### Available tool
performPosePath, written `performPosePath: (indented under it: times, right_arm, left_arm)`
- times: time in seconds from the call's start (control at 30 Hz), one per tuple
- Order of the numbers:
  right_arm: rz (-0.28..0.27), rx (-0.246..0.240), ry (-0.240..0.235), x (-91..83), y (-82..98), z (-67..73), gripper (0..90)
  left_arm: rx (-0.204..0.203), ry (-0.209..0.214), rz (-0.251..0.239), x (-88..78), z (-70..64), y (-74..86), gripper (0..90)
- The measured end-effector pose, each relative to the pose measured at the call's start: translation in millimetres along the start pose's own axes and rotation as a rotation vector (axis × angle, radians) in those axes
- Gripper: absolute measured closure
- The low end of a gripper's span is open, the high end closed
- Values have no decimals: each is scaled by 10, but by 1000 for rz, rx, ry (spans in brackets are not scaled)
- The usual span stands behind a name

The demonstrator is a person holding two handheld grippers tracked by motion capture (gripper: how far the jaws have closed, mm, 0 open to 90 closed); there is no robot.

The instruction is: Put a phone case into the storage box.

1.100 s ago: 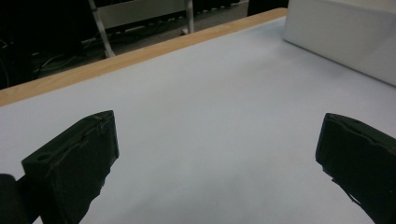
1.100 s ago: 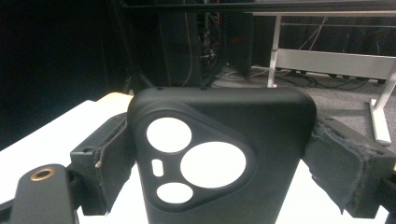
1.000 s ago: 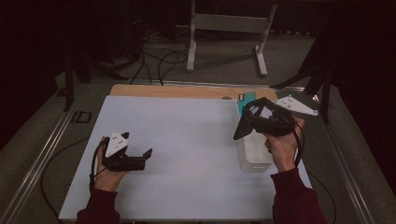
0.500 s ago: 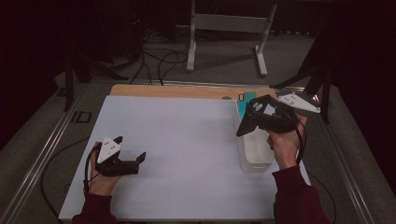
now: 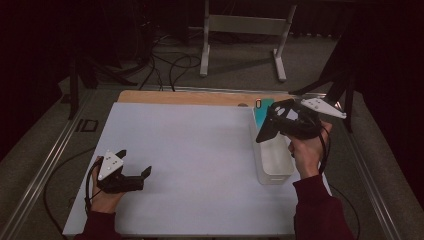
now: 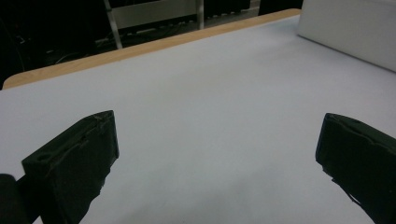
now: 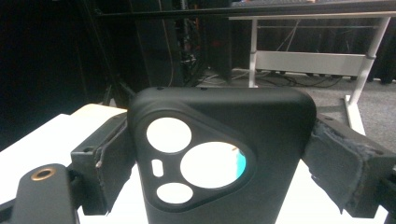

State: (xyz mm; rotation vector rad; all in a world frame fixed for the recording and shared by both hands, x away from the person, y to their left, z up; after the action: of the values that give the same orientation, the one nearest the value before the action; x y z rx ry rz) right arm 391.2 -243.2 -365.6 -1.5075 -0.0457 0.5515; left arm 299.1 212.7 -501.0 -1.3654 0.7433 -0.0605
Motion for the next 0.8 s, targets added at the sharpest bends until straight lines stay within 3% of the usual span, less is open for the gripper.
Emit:
performPosePath:
  times: [0.23, 0.8]
  right_arm:
    - [-1, 14, 13, 38, 8, -53, 136]
    - [4, 18, 64, 175, 10, -145, 136]
  left_arm:
    - [15, -4, 8, 14, -4, 37, 0]
    - [2, -20, -3, -64, 9, 98, 0]
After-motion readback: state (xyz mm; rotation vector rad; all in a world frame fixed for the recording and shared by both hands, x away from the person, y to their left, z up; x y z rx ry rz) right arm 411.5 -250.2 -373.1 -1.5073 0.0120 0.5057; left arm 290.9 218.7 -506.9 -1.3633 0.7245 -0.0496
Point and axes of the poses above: each handheld gripper's, and its own axes: x roughly forward along the jaws, y roughly out of its underside, z roughly to its left, the point moved 5 cm from there along x, roughly forward along the jaws, and after that the axes turned 1 degree about z, right-handed, at the moved point
